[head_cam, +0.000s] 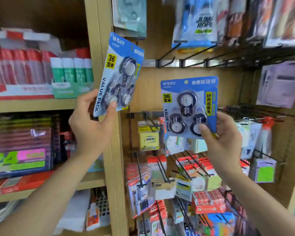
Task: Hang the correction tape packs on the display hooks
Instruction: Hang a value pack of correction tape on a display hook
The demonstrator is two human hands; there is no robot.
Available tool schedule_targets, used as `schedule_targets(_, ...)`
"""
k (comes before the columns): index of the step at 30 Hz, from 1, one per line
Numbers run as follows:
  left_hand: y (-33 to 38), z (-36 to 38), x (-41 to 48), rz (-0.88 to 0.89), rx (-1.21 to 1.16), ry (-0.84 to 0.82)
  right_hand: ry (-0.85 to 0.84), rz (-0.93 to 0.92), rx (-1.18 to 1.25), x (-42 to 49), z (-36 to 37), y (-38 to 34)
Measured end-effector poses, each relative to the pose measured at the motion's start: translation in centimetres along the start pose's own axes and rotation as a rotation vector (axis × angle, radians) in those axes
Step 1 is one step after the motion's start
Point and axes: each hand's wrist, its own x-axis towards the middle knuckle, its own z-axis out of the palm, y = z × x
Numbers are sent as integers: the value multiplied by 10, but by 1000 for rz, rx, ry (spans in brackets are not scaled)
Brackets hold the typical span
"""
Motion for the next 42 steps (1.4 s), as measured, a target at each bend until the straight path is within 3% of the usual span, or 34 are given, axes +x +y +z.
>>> schedule_targets(4, -9, 25, 30, 66, 14, -16, 69, -67, -27, 36, 2, -4)
schedule_targets(14, -25, 55, 42, 447, 347, -21, -8, -62, -130, 95, 26, 22)
schedule_targets(27, -21, 52, 41, 437, 302, -48, -4, -23, 59, 97, 49, 27)
schedule_targets(42, -17, 52, 40, 400, 329, -74, -80, 225, 144, 106, 61, 42)
